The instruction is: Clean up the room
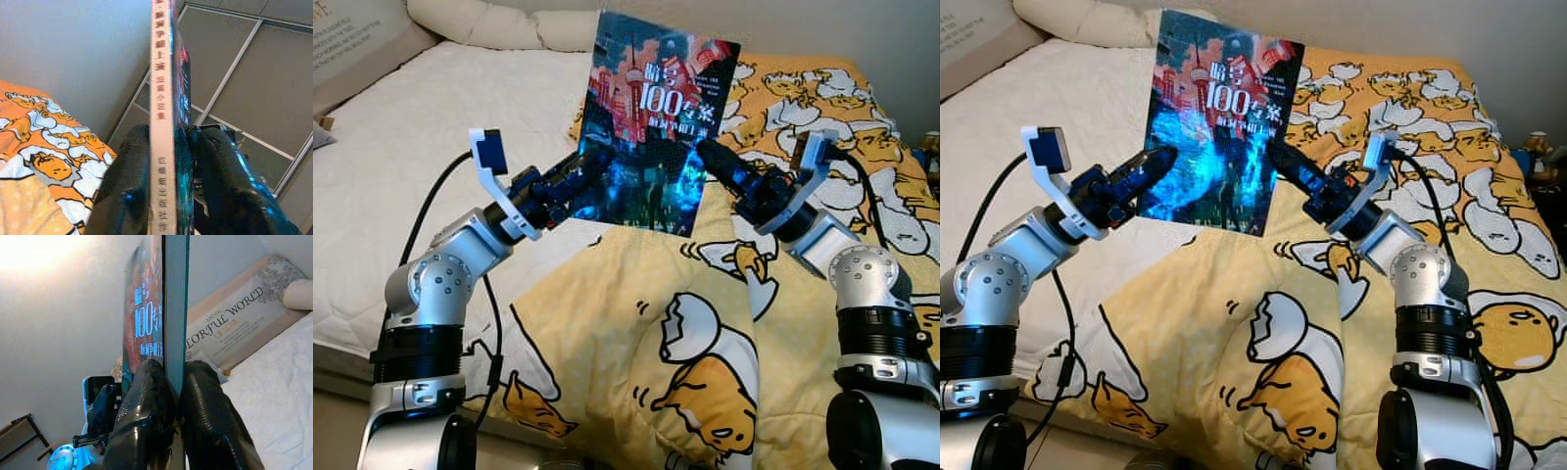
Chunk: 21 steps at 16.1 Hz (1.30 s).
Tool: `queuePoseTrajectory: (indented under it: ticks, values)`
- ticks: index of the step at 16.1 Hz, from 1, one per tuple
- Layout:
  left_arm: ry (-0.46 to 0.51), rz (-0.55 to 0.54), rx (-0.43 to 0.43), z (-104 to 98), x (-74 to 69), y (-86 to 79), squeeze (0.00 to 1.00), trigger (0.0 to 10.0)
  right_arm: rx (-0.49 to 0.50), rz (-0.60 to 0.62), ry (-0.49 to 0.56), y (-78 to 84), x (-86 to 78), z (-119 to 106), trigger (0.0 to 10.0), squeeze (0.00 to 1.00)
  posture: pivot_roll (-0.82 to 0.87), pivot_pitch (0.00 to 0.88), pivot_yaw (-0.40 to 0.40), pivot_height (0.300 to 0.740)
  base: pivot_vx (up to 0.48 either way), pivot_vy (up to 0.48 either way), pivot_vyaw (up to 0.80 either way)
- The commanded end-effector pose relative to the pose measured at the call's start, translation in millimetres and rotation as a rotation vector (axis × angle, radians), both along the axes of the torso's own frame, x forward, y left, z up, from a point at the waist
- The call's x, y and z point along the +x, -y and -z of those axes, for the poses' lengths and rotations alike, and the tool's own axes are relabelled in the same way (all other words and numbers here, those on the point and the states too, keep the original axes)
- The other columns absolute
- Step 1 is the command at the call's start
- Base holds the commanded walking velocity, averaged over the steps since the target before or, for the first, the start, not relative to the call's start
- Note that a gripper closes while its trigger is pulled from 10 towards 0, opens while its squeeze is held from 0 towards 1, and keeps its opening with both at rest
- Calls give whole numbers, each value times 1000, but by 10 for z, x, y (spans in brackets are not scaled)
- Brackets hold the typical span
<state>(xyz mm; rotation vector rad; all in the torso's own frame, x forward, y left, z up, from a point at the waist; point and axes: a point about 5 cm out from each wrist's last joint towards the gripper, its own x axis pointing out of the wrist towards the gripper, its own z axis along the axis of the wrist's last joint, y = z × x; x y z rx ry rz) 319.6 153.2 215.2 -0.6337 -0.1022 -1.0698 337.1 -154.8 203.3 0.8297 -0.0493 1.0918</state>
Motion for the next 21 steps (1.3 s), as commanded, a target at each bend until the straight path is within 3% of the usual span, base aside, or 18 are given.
queuePoseTrajectory:
  ticks: [1, 2, 3, 4, 7, 8, 9, 13, 14, 15, 18, 21]
  values:
    - [28, 26, -6, -90, 2, 41, 0, 0, 19, 4, 54, -32, 25, -155, 1725, 0, 53, 0, 19, 740, 0, 0, 0]
    - [28, 27, -11, -99, 2, 39, 0, 0, 22, 2, 58, -39, 22, -167, 4431, 0, 53, 0, 19, 740, 0, 0, 0]
    - [29, 27, -15, -108, 2, 36, 0, 0, 22, 3, 62, -49, 21, -178, 8000, 0, 53, 0, 20, 740, 0, 0, 0]
    - [30, 27, -19, -120, 6, 29, 0, 0, 21, 0, 70, -68, 17, -198, 10000, 0, 57, 0, 20, 740, 0, 0, 0]
    - [35, 25, -47, -173, 16, 9, 0, 0, 19, -18, 75, -118, 6, -217, 10000, 0, 56, 0, 28, 740, 0, 0, 0]
    - [35, 27, -48, -176, 17, 10, 0, 0, 22, -21, 70, -121, 7, -213, 10000, 533, 54, 0, 29, 740, 0, 0, 0]
    - [36, 32, -50, -185, 21, 18, 0, 0, 34, -26, 57, -124, 3, -207, 10000, 1000, 53, 0, 30, 740, 0, 0, 0]
    - [41, 39, -68, -227, 32, 38, 0, 0, 4, -50, 67, -166, -41, -187, 10000, 1000, 55, 0, 32, 740, 0, 0, 0]
    - [41, 45, -70, -239, 25, 43, 0, 0, -37, -48, 65, -210, -46, -145, 10000, 918, 51, 0, 41, 740, 0, 0, 0]
    - [40, 50, -71, -245, 22, 48, 0, 0, -75, -40, 53, -250, -42, -89, 10000, 0, 48, 0, 44, 740, 0, 0, 0]
    - [42, 58, -92, -267, 25, 46, 0, 0, -120, -23, 4, -278, -26, 27, 10000, 0, 48, 0, 39, 740, 0, 0, 0]
    - [39, 55, -101, -268, 22, 39, 0, 0, -99, -47, 8, -287, -47, 26, 10000, 0, 51, 0, 35, 740, 0, 0, 0]
